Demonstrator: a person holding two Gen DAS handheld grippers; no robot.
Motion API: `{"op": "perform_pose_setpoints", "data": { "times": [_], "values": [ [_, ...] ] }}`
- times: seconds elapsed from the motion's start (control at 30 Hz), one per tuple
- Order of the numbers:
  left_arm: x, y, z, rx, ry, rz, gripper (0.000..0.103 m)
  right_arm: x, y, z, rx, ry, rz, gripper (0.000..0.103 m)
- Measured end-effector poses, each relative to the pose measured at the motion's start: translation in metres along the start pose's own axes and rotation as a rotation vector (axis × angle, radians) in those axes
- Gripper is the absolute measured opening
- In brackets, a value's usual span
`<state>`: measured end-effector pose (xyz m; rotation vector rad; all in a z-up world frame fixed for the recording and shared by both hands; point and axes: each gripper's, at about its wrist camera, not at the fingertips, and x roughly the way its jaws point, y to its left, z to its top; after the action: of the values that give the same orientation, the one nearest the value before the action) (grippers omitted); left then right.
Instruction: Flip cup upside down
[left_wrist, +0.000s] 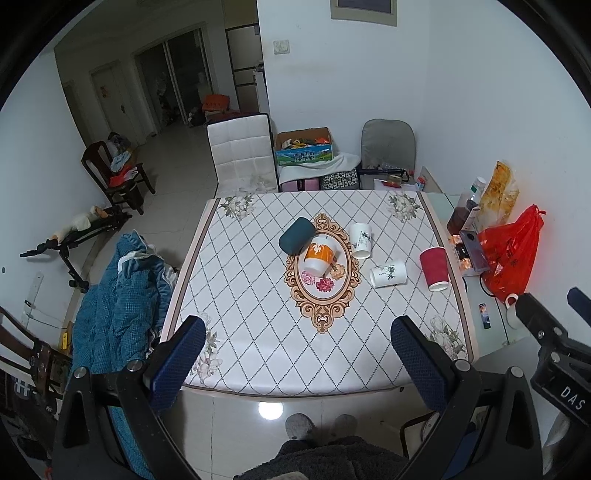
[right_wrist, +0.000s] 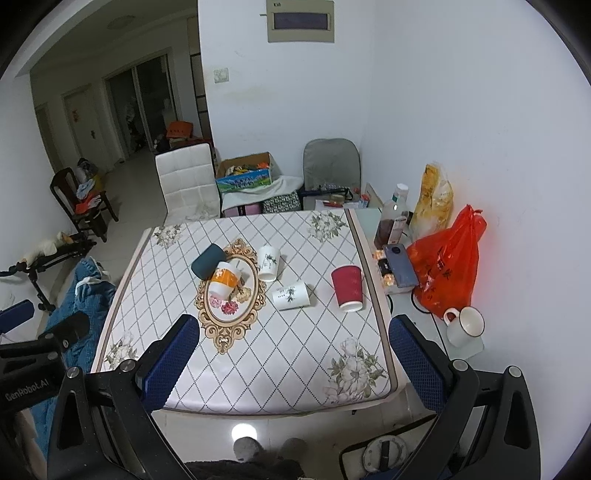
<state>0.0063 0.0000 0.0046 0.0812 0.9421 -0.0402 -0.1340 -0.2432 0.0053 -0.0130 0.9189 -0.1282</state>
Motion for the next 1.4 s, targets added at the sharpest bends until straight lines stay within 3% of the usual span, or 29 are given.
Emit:
{"op": "perform_pose_setpoints", "data": {
  "times": [0.23, 0.5, 0.83, 1.17, 1.4],
  "values": [
    [0.048, 0.004, -0.001, 0.028, 0.058, -0.001, 0.103, 0.05, 0.003, -0.012, 0.044, 0.113, -0.056, 0.103],
    [0.117, -0.003, -0.013, 0.095, 0.167, -0.011, 0.103, 0.133, -0.003, -0.054, 0.101, 0.271, -0.124, 0.103],
    [0.193, -0.035, -0.011, 0.157, 0.289, 0.011, 0.103, 0.234, -0.023, -0.095, 0.13, 0.441, -0.116, 0.103],
    [0.268, -0.089, 0.019, 0.186, 0.371, 0.038, 0.103, 0.313, -0.053, -0.089, 0.135, 0.55, -0.078, 0.103],
    [0.316, -0.138, 0.047, 0.249, 0.409, 0.027, 0.103, 0.365, -0.091, -0.082, 0.176, 0.606, -0.106, 0.103]
  ]
}}
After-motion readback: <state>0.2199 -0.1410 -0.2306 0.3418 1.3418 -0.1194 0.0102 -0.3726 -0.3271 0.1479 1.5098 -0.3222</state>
